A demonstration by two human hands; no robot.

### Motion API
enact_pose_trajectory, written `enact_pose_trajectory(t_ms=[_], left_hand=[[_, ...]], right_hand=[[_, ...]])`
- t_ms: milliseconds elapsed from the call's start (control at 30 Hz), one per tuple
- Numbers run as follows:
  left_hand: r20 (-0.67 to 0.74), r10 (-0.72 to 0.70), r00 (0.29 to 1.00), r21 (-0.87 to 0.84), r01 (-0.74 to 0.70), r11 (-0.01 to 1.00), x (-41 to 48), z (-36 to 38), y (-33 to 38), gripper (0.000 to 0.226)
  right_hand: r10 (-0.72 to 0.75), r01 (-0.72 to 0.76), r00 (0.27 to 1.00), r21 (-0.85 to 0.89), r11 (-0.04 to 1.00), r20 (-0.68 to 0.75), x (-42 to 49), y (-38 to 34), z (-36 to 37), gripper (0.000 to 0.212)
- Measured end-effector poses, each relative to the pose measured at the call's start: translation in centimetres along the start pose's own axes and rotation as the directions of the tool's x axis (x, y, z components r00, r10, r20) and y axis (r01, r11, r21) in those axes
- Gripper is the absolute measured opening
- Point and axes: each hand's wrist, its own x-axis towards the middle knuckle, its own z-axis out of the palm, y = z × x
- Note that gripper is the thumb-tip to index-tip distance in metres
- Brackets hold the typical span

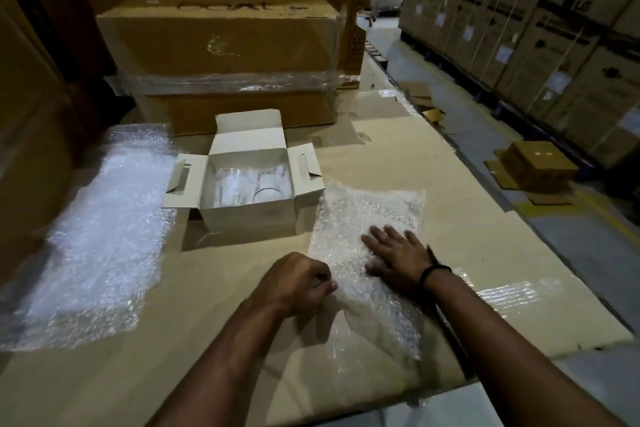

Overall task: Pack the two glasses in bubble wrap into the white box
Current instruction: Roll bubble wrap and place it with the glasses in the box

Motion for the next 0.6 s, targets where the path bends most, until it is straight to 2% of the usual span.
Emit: enact_pose_trajectory(t_ms=[100, 133, 200, 267, 300, 333, 367, 400, 433, 500, 533, 600], left_hand=[[0.000, 0.022, 1.000, -0.003, -0.022, 1.000, 0.1, -0.5, 0.4, 0.028], [-0.005, 0.020, 1.000, -0.012, -0.020, 1.000, 0.1, -0.5, 0.5, 0.028], [-0.015, -0.023, 1.000, -0.083, 0.022, 0.996, 0.2, -0.5, 0.4, 0.031], [-0.029, -0.097, 0.995, -0.206, 0.089, 0.974, 0.3, -0.4, 0.4, 0.035], [-0.045, -0.135, 0.990, -0.280, 0.118, 0.953, 0.3, -0.5, 0.6, 0.036], [-0.057, -0.169, 0.984, -0.360, 0.138, 0.923, 0.4, -0.7, 0.7, 0.035], [-0.059, -0.204, 0.977, -0.438, 0.158, 0.885, 0.6, -1.0, 0.9, 0.033], [-0.058, -0.242, 0.969, -0.509, 0.180, 0.842, 0.8, -1.3, 1.1, 0.031], [-0.052, -0.285, 0.957, -0.574, 0.205, 0.793, 1.1, -1.6, 1.3, 0.029], [-0.045, -0.367, 0.929, -0.665, 0.247, 0.705, 1.7, -2.4, 1.7, 0.029], [-0.042, -0.402, 0.914, -0.699, 0.261, 0.666, 1.9, -2.8, 1.8, 0.030], [-0.026, -0.457, 0.889, -0.775, 0.271, 0.571, 2.3, -3.5, 1.8, 0.034]], right_hand=[[0.012, -0.011, 0.993, 0.006, 1.000, -0.117, -0.3, -0.2, 0.0, 0.084], [0.008, -0.008, 0.995, 0.000, 1.000, -0.100, -0.4, -0.2, -0.2, 0.082], [-0.026, 0.026, 1.000, 0.037, 0.999, -0.009, -0.6, -0.1, -0.3, 0.066], [-0.045, 0.064, 0.996, 0.251, 0.966, -0.083, -0.9, 0.4, -0.2, 0.052], [0.011, 0.069, 0.986, 0.472, 0.879, -0.164, -1.3, 0.8, -0.5, 0.045], [0.101, 0.088, 0.970, 0.706, 0.703, -0.222, -1.9, 1.2, -0.9, 0.037], [0.175, 0.141, 0.949, 0.852, 0.505, -0.261, -2.5, 1.7, -1.2, 0.033], [0.203, 0.205, 0.935, 0.910, 0.360, -0.290, -3.1, 2.2, -1.6, 0.041], [0.189, 0.247, 0.933, 0.926, 0.285, -0.307, -3.6, 2.7, -1.9, 0.057], [0.116, 0.275, 0.946, 0.938, 0.209, -0.303, -4.2, 3.1, -1.6, 0.085], [0.079, 0.266, 0.955, 0.943, 0.200, -0.286, -4.4, 2.9, -1.5, 0.091], [0.039, 0.230, 0.969, 0.946, 0.230, -0.244, -4.5, 2.7, -1.1, 0.090]])
